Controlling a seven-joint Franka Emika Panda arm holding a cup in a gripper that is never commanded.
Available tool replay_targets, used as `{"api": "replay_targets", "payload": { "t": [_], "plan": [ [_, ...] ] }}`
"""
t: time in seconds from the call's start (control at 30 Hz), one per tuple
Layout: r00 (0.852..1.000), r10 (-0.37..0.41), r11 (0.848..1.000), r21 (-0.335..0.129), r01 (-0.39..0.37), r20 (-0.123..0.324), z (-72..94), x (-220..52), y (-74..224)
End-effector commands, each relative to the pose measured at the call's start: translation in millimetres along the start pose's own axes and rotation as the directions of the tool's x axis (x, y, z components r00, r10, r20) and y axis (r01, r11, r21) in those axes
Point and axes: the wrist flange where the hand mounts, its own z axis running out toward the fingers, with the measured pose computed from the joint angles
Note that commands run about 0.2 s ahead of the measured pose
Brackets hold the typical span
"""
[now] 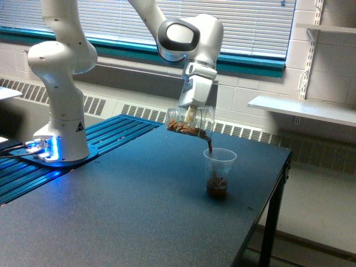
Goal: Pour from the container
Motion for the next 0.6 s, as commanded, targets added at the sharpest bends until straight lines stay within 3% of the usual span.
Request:
{"api": "replay_targets", "payload": {
  "t": [0.03,0.6],
  "plan": [
    [1.000,-0.016,1.000,-0.017,0.016,-0.012,-10.9,5,-1],
    [0.997,-0.069,0.994,-0.077,0.071,0.026,-24.1,12,7]
  ]
}}
